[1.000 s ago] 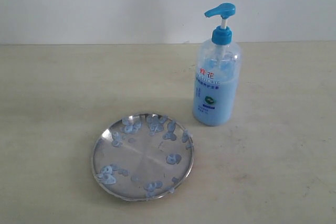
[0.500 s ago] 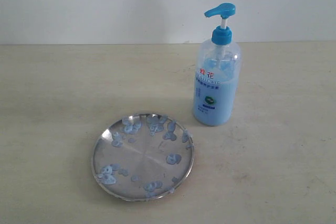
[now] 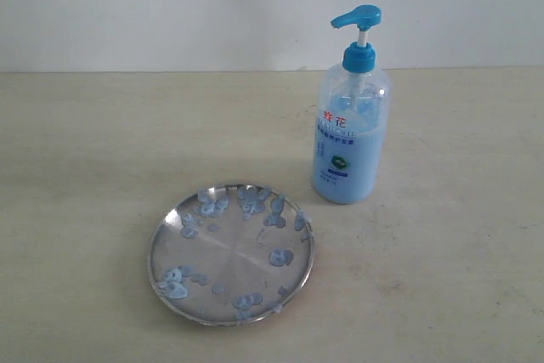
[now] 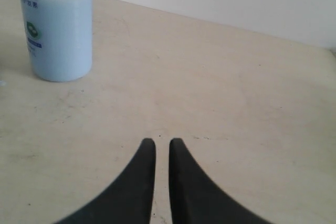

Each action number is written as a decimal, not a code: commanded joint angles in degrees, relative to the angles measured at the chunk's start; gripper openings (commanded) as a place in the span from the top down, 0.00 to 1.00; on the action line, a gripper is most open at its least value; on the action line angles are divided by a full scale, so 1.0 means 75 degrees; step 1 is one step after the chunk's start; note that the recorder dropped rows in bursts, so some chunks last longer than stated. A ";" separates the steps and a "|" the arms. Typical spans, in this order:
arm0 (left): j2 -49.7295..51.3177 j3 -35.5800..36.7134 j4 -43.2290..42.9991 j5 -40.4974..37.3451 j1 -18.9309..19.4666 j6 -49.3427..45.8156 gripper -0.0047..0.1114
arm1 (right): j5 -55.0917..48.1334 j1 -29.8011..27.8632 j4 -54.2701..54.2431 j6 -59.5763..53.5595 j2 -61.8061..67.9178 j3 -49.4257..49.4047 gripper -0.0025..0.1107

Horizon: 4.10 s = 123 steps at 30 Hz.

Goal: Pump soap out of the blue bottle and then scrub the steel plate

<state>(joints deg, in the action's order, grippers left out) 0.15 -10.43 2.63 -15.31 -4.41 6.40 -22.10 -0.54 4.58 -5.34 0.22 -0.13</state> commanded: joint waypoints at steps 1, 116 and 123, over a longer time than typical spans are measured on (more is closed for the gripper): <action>-0.0021 0.1080 0.0563 0.0154 0.0645 0.0443 0.92 | 0.0043 -0.0012 0.0049 0.0024 -0.0030 0.0017 0.98; -0.0021 0.1391 0.0537 -0.1117 0.1128 -0.0120 0.92 | 0.0117 0.0153 0.0461 0.2295 -0.0030 0.0017 0.98; -0.0021 0.1391 0.0537 -0.1117 0.1128 -0.0120 0.92 | 0.0117 0.0153 0.0461 0.2295 -0.0030 0.0017 0.98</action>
<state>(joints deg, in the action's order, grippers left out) 0.15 -0.23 6.32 -23.60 3.98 5.71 -21.69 0.52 7.68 12.13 0.22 0.22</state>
